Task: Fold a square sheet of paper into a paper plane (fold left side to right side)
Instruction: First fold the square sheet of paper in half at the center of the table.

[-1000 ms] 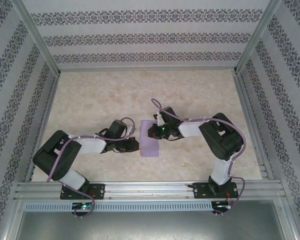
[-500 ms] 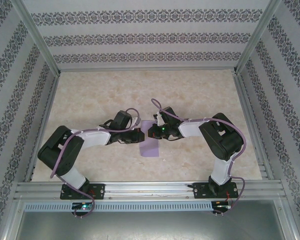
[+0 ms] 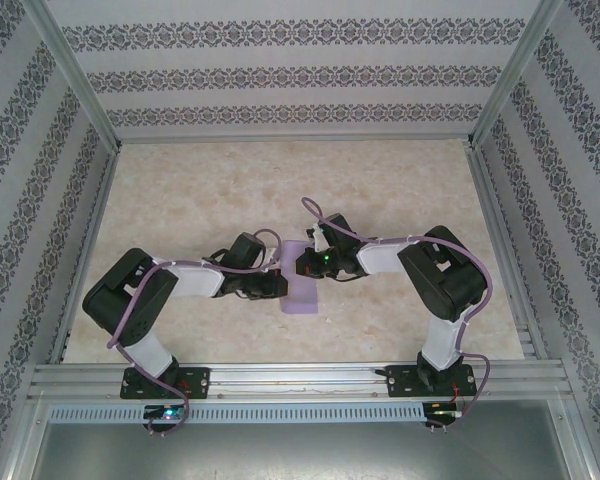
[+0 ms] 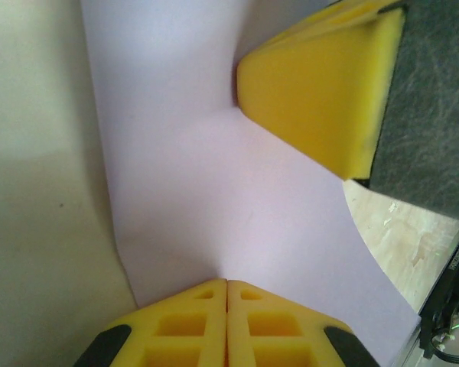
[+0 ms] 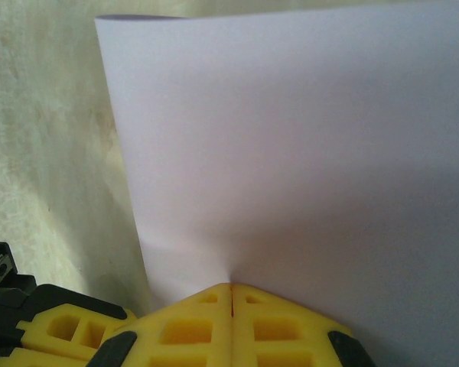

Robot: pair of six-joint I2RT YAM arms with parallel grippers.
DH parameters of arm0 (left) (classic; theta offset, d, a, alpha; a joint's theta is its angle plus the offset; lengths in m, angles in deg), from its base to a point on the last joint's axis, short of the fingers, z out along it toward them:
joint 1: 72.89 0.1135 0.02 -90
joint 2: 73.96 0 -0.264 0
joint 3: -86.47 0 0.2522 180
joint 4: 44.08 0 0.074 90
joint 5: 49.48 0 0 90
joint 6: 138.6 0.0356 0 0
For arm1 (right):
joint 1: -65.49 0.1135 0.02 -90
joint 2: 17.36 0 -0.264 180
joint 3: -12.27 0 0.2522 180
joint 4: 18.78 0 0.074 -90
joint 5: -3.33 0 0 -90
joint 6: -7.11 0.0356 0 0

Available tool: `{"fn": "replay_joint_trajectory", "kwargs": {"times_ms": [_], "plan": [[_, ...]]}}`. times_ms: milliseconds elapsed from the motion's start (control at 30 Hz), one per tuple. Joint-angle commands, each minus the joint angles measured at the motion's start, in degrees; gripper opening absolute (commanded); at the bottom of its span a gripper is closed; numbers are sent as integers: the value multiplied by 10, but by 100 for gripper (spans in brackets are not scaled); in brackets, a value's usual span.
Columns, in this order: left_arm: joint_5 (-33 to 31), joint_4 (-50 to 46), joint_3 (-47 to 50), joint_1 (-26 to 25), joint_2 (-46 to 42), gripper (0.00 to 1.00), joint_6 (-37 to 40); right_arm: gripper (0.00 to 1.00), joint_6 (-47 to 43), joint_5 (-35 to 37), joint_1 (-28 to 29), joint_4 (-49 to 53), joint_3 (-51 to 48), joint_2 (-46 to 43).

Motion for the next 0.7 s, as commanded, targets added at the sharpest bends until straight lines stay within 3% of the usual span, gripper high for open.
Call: {"fn": "replay_joint_trajectory", "kwargs": {"times_ms": [0, 667], "plan": [[1, -32, 28, -14, -14, 8, 5, 0, -18, 51, 2, 65, -25, 22], [0, -93, 86, -52, -71, 8, 7, 0, -20, 55, 1, 68, -32, 20]]}}
